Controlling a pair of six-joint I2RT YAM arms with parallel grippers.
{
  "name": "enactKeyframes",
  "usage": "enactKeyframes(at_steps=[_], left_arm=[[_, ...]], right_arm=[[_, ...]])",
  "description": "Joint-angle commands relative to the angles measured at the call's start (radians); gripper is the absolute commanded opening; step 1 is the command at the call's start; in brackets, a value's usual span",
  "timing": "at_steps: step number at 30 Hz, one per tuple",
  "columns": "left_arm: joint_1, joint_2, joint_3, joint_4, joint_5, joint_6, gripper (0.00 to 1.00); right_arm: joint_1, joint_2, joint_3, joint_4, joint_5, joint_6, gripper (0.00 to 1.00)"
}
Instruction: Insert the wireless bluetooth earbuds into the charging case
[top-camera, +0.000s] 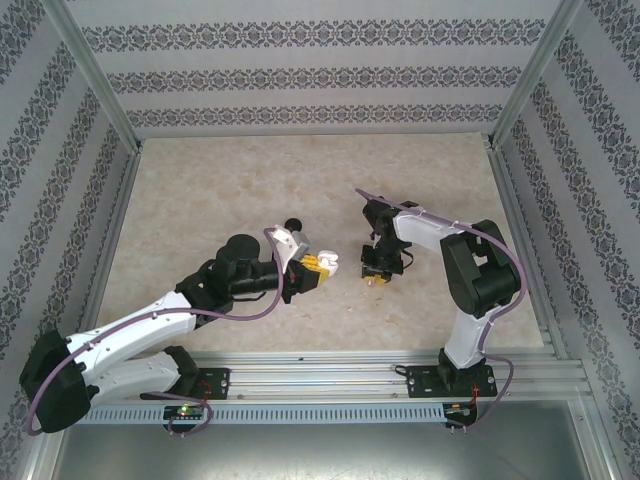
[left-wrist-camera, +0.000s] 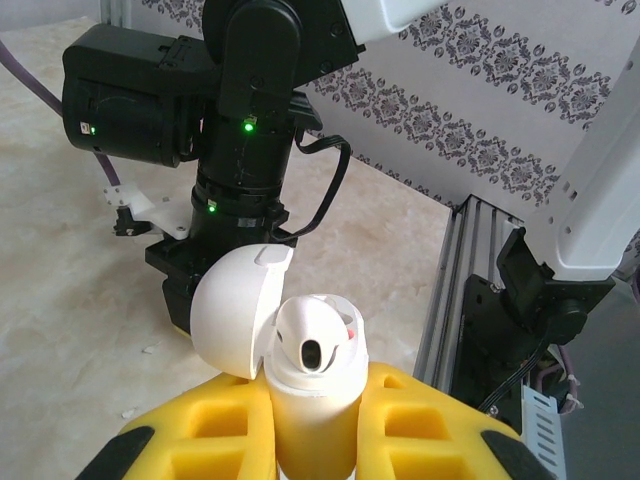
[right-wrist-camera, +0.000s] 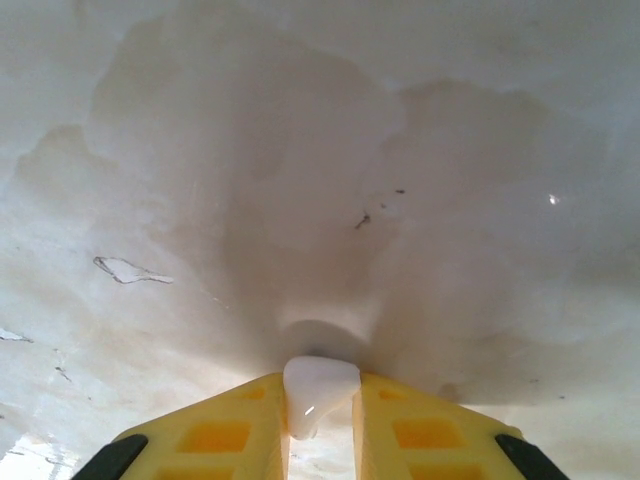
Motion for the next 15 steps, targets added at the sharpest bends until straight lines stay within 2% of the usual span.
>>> enactKeyframes(at_steps=[1,7,15], left_arm=[[0.006,0.006,0.029,0.053,0.025,-0.019,0.00],[0.006,0.008,0.032,0.066,0.025,-0.014,0.00],[0.006,0.026,0.049,0.109,0.041,0.028,0.00]], right_arm=[[0.016,-0.031,-0.003,0.092,-0.040,-0.024,0.20],[0.017,-0.137,0.003,0.056,-0.020,-0.031,0.20],[0.024,-0.352,0.034,-0.005,0.018,-0.016,0.17]])
